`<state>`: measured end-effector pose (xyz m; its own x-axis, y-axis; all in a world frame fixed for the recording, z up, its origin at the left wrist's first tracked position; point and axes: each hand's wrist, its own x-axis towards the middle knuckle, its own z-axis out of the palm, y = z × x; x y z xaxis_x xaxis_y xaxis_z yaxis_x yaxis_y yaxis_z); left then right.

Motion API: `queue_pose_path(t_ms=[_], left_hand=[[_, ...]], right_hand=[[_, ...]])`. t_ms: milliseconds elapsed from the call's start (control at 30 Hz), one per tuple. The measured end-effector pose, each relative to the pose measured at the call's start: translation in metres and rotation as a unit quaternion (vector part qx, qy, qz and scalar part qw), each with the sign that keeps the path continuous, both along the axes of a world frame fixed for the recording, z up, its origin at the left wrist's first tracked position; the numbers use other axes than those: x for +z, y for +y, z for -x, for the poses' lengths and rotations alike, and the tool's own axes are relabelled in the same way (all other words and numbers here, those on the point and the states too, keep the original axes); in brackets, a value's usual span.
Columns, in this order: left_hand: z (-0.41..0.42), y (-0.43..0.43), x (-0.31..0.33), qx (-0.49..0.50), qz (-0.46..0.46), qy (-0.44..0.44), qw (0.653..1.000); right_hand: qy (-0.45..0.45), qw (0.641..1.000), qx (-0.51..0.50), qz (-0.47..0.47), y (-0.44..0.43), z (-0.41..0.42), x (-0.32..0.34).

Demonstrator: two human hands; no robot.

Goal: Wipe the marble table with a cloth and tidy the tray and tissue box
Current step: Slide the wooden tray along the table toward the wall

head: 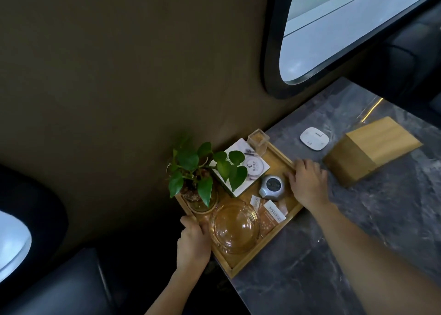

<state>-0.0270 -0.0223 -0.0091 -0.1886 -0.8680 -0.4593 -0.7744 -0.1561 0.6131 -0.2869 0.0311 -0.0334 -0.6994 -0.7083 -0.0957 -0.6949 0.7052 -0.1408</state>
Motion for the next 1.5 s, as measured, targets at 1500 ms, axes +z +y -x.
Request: queue_pose_path(t_ms=[1500], left_hand=[[0.199, -0.025, -0.018, -0.066, 0.031, 0.015, 0.997]], right_hand=[[0.026, 0.996, -0.03, 0.074, -0.011, 0.206, -0.017]])
